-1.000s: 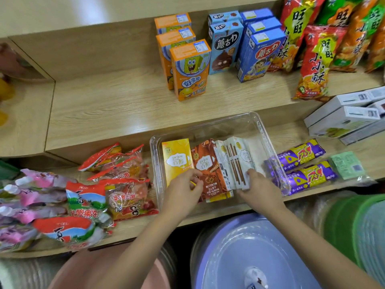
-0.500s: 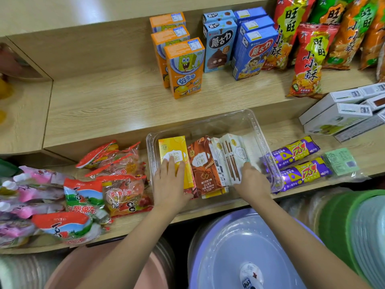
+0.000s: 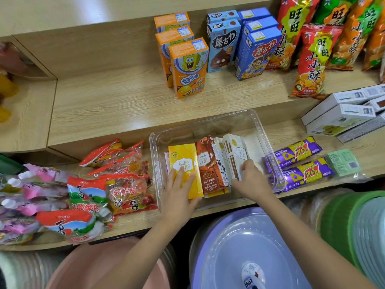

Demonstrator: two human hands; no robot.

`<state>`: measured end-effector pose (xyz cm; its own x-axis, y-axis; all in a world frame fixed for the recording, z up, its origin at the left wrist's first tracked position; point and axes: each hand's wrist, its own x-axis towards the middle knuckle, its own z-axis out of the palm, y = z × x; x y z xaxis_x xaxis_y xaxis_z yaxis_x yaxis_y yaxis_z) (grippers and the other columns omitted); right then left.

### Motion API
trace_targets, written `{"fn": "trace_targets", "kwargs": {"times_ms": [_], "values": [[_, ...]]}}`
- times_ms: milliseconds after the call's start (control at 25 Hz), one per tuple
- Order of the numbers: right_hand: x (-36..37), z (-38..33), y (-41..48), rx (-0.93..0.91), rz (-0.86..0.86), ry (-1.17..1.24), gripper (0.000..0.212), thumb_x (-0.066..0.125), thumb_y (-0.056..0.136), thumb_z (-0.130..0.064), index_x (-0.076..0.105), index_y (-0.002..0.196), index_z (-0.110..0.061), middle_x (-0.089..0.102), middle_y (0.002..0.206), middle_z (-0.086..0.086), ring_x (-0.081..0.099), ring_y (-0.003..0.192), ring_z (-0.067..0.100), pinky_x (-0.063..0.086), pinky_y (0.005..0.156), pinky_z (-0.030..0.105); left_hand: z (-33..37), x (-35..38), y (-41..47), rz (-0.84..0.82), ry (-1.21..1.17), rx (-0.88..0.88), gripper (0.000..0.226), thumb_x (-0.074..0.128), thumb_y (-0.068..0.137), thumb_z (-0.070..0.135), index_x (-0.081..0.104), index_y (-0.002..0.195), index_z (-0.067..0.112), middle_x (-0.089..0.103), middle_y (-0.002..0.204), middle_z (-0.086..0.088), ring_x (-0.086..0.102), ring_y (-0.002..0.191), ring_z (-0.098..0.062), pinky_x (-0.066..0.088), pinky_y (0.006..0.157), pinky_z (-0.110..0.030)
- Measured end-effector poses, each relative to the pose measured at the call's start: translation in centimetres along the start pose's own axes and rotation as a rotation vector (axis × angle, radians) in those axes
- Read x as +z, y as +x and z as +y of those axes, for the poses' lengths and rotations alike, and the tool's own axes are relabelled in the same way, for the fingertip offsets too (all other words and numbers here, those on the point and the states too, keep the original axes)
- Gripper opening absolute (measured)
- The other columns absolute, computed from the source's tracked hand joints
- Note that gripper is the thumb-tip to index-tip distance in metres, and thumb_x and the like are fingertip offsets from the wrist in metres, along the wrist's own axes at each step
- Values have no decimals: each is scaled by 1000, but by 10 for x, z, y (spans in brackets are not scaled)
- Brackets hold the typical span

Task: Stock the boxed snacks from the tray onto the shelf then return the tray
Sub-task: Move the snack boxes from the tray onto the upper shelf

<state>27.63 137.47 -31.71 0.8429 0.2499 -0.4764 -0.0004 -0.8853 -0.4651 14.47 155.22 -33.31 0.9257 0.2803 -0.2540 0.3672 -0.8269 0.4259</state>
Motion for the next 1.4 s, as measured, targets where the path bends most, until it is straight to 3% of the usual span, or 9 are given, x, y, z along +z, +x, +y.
{"fn": "trace_targets", "kwargs": {"times_ms": [200,400,600,800,1040,1160,1240,1320,1400], "values": [[-5,-1,8,77,78,127,29,56,90,-24,51,114,-8,61,115,14,54,89,22,43,76,32,12,-6,5,110,-277,-241,62,63,88,30,36,143,23,10,159,-8,9,147,-25,18,116,-38],[0,-5,21,260,-5,120,60,71,80,-31,44,128,-6,52,130,14,45,123,35,41,98,45,11,-10,14,88,-422,-418,92,82,69,24,24,140,16,51,135,-9,53,119,-29,48,95,-44],[8,-8,24,308,20,223,43,46,92,-39,42,123,-8,55,121,16,49,115,36,44,94,48,20,-20,22,7,-421,-511,101,85,65,22,22,143,9,37,143,-13,39,131,-29,39,104,-39],[8,0,26,332,87,391,25,50,92,-18,47,116,-13,49,106,6,54,102,29,48,92,46,10,-24,20,-47,-537,-527,88,85,66,24,36,137,8,41,138,-12,47,122,-27,41,98,-35],[-3,-4,26,392,105,594,48,69,81,-2,48,123,10,56,104,12,53,93,22,46,81,30,-1,-38,12,-23,-890,-525,66,76,74,3,44,130,11,58,117,-5,59,103,-25,51,92,-45],[-13,4,33,418,-36,673,34,78,71,1,57,97,8,60,98,15,59,83,22,50,65,24,-15,-50,9,1,-1026,-483,63,72,77,-2,42,128,18,56,122,-7,58,110,-27,52,91,-47],[-17,6,32,428,-115,671,34,82,63,0,60,88,6,69,103,21,66,88,29,56,80,36,-24,-61,9,-4,-1100,-435,59,70,77,-4,42,122,23,56,121,-6,58,108,-25,54,87,-44],[-22,13,30,416,-158,685,40,82,63,-2,63,98,7,71,102,21,68,93,31,55,87,42,-34,-71,10,-11,-1125,-384,58,69,78,-5,41,120,23,55,123,-7,58,107,-24,55,83,-40],[-33,9,20,370,-128,733,42,77,69,2,62,108,5,73,95,13,71,79,23,59,69,29,-44,-84,8,-8,-1134,-352,60,70,77,-5,41,124,19,55,126,-9,58,110,-25,55,84,-42]]}}
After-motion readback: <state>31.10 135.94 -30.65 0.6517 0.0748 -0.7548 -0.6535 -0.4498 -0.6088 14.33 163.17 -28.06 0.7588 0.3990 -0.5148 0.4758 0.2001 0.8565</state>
